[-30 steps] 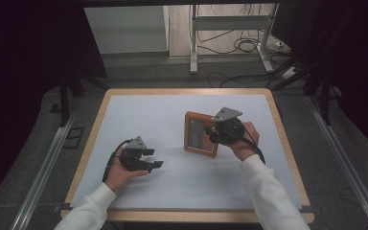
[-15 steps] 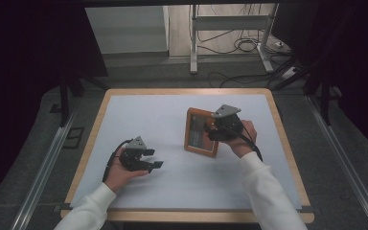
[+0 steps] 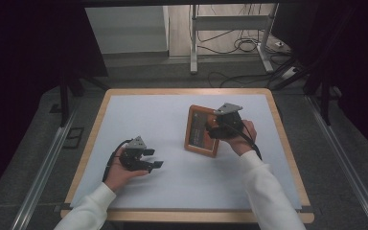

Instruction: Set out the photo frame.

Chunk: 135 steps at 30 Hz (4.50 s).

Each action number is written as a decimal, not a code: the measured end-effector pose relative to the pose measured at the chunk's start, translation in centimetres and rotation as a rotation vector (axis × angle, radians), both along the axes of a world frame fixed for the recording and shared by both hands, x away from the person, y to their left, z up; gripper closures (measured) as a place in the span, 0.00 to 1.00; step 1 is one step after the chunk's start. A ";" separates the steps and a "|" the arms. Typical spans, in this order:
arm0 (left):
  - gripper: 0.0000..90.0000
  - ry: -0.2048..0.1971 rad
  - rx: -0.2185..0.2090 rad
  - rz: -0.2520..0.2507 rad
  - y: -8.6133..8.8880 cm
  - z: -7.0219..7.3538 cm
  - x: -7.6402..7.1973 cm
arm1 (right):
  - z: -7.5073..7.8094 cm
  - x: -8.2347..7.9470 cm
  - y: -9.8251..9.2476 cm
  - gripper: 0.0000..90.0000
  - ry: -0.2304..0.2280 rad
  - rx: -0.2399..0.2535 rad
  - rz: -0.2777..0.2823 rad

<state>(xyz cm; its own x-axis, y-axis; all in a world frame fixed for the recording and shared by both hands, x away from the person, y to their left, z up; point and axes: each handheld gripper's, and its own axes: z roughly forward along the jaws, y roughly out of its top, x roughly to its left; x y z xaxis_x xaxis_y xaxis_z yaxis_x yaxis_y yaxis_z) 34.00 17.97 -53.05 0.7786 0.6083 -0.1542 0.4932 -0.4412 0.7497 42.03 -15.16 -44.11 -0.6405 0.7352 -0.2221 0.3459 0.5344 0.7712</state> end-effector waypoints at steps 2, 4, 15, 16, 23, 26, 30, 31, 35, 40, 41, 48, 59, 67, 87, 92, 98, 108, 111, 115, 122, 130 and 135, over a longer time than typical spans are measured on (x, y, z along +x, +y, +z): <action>0.36 0.000 0.000 -0.001 0.0 0.0 0.0 | -0.1 0.1 0.1 0.26 0.001 0.002 -0.002; 0.36 -0.004 0.000 -0.003 0.0 0.0 0.0 | -0.2 0.0 0.1 0.24 0.003 0.005 -0.010; 0.36 -0.004 -0.007 0.004 0.1 0.2 -0.1 | 0.3 -2.0 -2.1 0.17 -0.018 0.105 -0.088; 0.36 -0.006 -0.007 0.004 0.1 0.2 -0.1 | 0.3 -2.3 -2.4 0.17 -0.017 0.112 -0.088; 0.36 -0.007 -0.006 0.006 0.0 0.2 -0.1 | -0.5 -5.4 -4.1 0.34 -0.015 0.177 -0.072; 0.36 -0.007 -0.003 0.005 0.0 0.2 -0.1 | -1.3 -6.5 -4.5 0.46 0.017 0.203 -0.064; 0.36 -0.004 -0.004 0.007 -0.1 0.2 -0.1 | -2.5 -7.4 -4.6 0.69 0.048 0.194 -0.034; 0.36 -0.004 -0.004 0.007 -0.1 0.2 -0.2 | -2.7 -7.5 -4.5 0.75 0.055 0.186 -0.018; 0.36 -0.004 -0.005 0.007 -0.1 0.2 -0.2 | -3.8 -7.9 -4.0 0.95 0.096 0.148 0.043; 0.36 -0.004 -0.003 0.004 -0.1 0.2 -0.2 | -4.6 -7.8 -3.0 0.99 0.118 0.108 0.079; 0.36 -0.006 -0.003 0.004 -0.1 0.2 -0.2 | -4.9 -7.7 -2.8 0.99 0.118 0.099 0.084; 0.36 -0.006 -0.003 0.003 -0.1 0.2 -0.2 | -6.5 -6.8 -1.4 0.99 0.156 0.054 0.090; 0.36 -0.007 -0.002 0.000 -0.1 0.1 -0.2 | -7.4 -5.7 -1.4 1.00 0.175 0.030 0.071; 0.36 -0.007 -0.001 -0.001 -0.1 0.1 -0.2 | -7.4 -5.3 -2.3 1.00 0.168 0.032 0.051; 0.36 -0.007 -0.002 -0.003 -0.1 0.1 -0.2 | -7.5 -5.1 -3.0 1.00 0.170 0.059 0.033; 0.36 -0.007 -0.001 -0.003 -0.1 0.1 -0.2 | -7.5 -5.2 -3.0 0.99 0.166 0.060 0.035; 0.36 -0.010 -0.002 0.000 0.0 0.1 -0.2 | -6.7 -5.7 -3.2 0.98 0.148 0.099 0.055; 0.36 -0.018 -0.003 -0.001 -0.1 0.2 -0.4 | -6.1 -6.6 -4.6 0.83 0.143 0.145 0.085; 0.36 -0.018 -0.005 -0.001 -0.2 0.2 -0.6 | -5.9 -7.1 -5.0 0.59 0.127 0.157 0.069; 0.36 -0.026 -0.004 -0.006 -0.3 0.3 -0.7 | -5.8 -8.1 -5.7 0.42 0.112 0.171 0.041; 0.36 -0.036 -0.010 -0.004 0.0 0.7 -1.2 | -6.0 -10.2 -8.0 0.36 0.102 0.193 0.021; 0.36 -0.038 -0.021 0.024 0.8 0.7 -1.5 | -6.6 -12.2 -11.7 0.34 0.086 0.198 -0.048; 0.36 -0.033 -0.011 0.025 0.7 0.5 -1.4 | -6.6 -12.3 -12.2 0.33 0.073 0.198 -0.067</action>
